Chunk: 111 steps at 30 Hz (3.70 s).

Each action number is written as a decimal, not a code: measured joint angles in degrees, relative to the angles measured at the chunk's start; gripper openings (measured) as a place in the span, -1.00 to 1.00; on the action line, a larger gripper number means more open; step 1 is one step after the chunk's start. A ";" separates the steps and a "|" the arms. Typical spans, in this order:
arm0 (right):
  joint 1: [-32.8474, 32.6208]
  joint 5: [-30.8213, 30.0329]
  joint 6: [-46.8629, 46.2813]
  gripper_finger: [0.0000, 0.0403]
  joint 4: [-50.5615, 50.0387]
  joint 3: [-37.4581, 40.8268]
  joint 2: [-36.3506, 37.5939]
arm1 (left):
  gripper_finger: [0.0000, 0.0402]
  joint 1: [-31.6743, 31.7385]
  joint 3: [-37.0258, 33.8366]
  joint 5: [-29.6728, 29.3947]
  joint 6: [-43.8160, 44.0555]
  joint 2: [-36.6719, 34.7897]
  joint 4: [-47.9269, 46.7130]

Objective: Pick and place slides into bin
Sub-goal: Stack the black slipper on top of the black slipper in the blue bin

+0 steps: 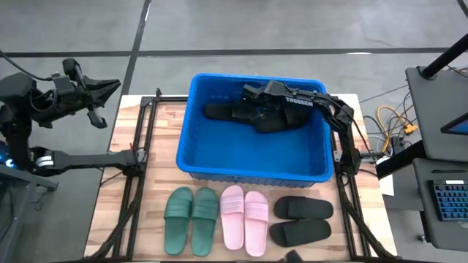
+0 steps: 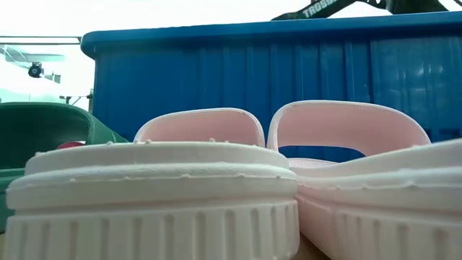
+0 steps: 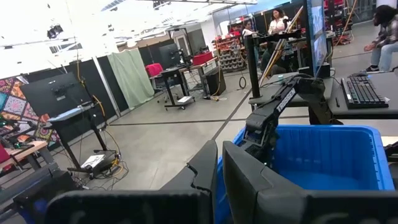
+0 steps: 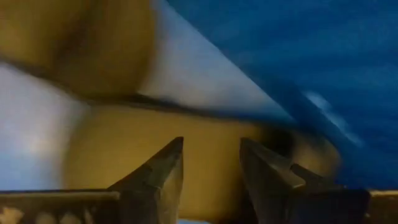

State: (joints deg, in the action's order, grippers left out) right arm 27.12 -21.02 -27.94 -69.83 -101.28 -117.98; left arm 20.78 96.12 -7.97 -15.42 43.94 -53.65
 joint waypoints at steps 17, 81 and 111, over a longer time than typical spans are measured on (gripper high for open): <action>-5.14 16.97 20.65 -0.72 15.56 1.40 -1.14 | -0.95 0.00 0.00 0.00 0.02 0.00 -0.02; -5.03 -5.81 18.75 -0.96 14.65 9.12 -0.24 | -0.95 -0.02 0.00 -0.03 0.09 -0.22 -0.04; 0.19 -3.44 -11.07 -0.17 1.88 9.31 17.72 | -0.95 0.00 0.00 -0.02 0.09 -0.22 -0.04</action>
State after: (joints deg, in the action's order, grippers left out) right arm 27.30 -24.46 -39.01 -67.95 -91.96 -100.26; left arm 20.78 96.12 -7.99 -15.33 43.72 -53.69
